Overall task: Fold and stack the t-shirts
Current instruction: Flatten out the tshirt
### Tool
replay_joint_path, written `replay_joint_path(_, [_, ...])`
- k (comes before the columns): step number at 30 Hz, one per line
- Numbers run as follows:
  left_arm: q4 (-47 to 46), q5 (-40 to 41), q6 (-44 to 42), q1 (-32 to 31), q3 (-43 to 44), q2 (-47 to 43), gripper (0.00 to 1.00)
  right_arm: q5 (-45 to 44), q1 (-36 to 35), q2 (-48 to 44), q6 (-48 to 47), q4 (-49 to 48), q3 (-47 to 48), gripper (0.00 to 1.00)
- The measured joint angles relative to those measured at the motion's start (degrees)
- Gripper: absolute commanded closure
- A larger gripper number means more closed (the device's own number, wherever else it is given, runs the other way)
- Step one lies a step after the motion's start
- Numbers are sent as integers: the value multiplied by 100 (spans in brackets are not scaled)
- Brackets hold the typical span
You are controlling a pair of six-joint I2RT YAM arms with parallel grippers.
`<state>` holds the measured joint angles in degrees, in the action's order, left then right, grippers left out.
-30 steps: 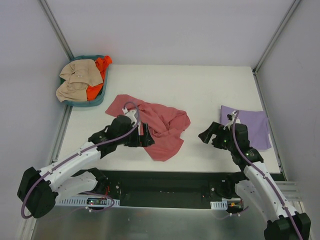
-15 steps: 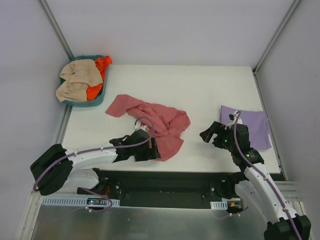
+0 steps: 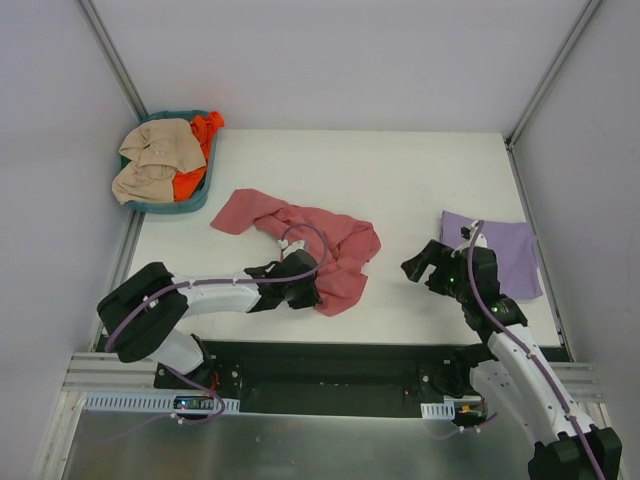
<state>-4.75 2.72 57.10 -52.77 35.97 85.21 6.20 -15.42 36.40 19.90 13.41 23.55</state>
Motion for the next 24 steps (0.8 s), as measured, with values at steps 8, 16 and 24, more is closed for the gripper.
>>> replay_joint_path(8, [944,975,-138,1119,-890,-2483,100,-4,-39,455,-153,76,35,4])
replay_joint_path(16, [2306,2302,-44,1987,-1427,-5445,100,-680,-1314,1961,-398,291,881,4])
replay_joint_path(24, [3403,2949,264,1987,-1445,-6358,100,-1281,-2070,3626,-249,273,1967,1])
